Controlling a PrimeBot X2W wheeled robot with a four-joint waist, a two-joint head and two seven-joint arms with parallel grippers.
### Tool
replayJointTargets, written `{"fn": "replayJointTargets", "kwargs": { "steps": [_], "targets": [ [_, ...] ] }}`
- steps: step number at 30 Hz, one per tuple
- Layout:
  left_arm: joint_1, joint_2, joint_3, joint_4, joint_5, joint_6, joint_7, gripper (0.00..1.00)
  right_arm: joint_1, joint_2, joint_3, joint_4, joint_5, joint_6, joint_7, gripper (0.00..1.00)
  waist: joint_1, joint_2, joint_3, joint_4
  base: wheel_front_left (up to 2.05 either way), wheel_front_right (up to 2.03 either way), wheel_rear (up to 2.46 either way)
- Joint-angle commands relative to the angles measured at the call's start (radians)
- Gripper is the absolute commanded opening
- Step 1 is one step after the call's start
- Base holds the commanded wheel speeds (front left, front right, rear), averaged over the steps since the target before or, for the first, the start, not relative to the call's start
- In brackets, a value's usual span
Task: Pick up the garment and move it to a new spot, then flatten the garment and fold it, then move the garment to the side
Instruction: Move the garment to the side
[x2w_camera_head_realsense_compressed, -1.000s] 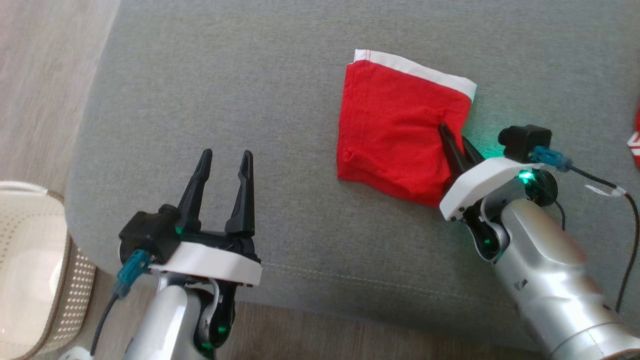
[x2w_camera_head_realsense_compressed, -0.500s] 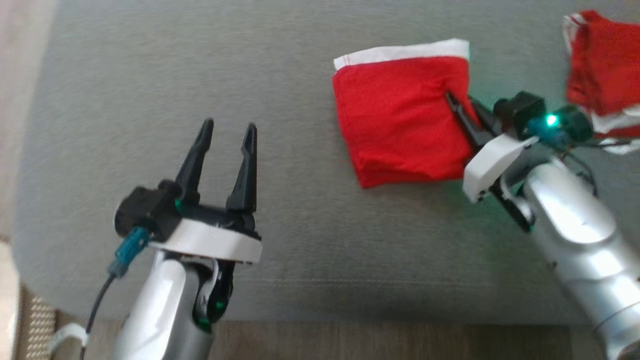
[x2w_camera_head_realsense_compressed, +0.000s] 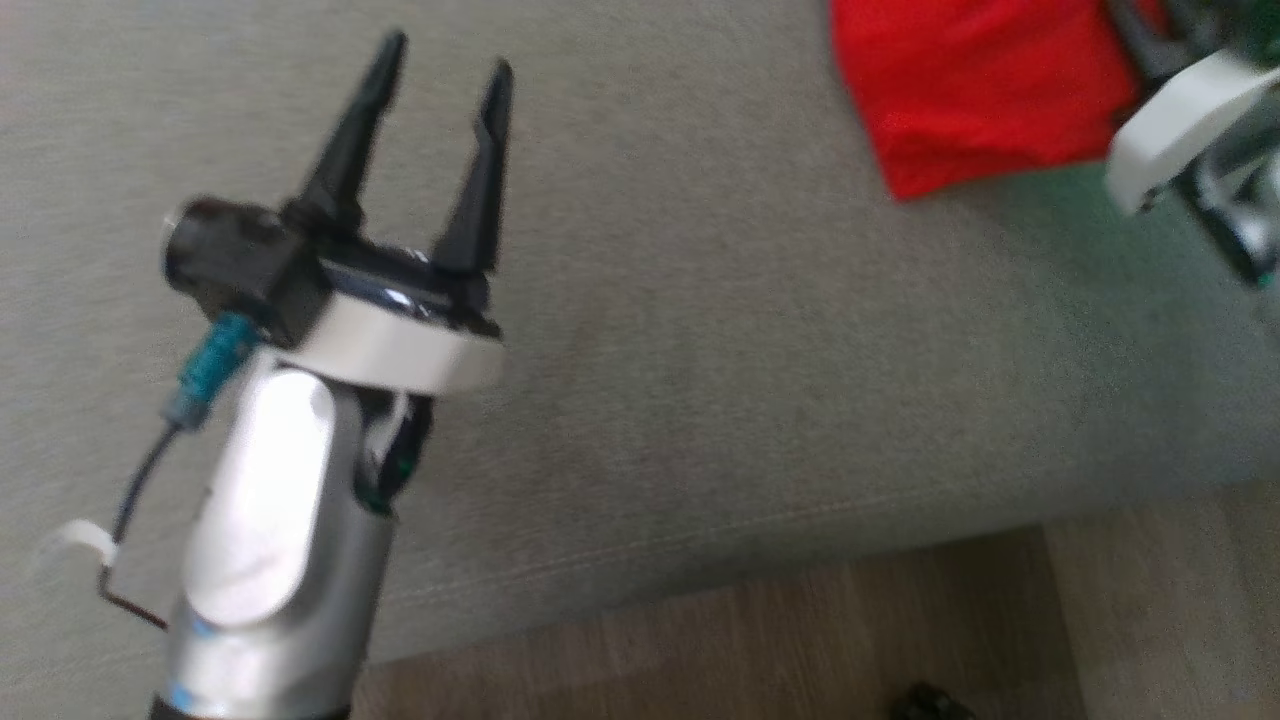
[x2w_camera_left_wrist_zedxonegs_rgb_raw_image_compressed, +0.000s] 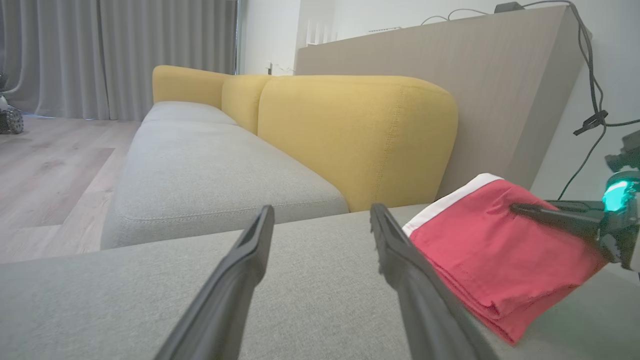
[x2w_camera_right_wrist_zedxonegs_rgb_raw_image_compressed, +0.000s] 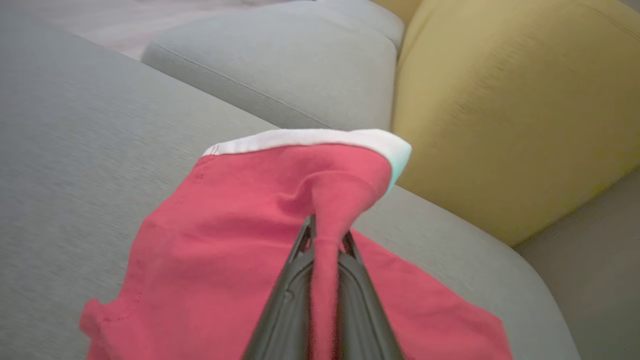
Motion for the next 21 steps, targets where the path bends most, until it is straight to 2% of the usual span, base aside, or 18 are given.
{"fn": "replayJointTargets", "kwargs": {
  "steps": [1,6,14,21],
  "targets": [
    [-0.041,0.011,0.044,-0.028,0.015,-0.007,-0.005,1.00,-0.016,-0.031,-0.013,-0.010,0.007,0.000,-0.016,0.00,-0.0002,0.0000,0.065,-0.065,0.00,0.00,0.00],
    [-0.092,0.037,0.084,-0.022,0.042,-0.025,-0.005,1.00,-0.070,-0.052,-0.038,0.023,-0.004,0.000,-0.039,0.00,-0.0002,0.0000,0.121,-0.119,0.00,0.00,0.00],
    [-0.135,0.083,0.103,-0.026,0.061,-0.037,-0.005,1.00,-0.131,-0.067,-0.098,0.072,-0.047,0.000,-0.053,0.00,-0.0002,0.0000,0.207,-0.155,0.00,0.00,0.00],
    [-0.152,0.118,0.109,-0.038,0.064,-0.040,-0.005,1.00,-0.145,-0.030,-0.168,0.110,-0.111,0.000,-0.056,0.00,-0.0002,0.0000,0.257,-0.176,0.00,0.00,0.00]
  ]
}}
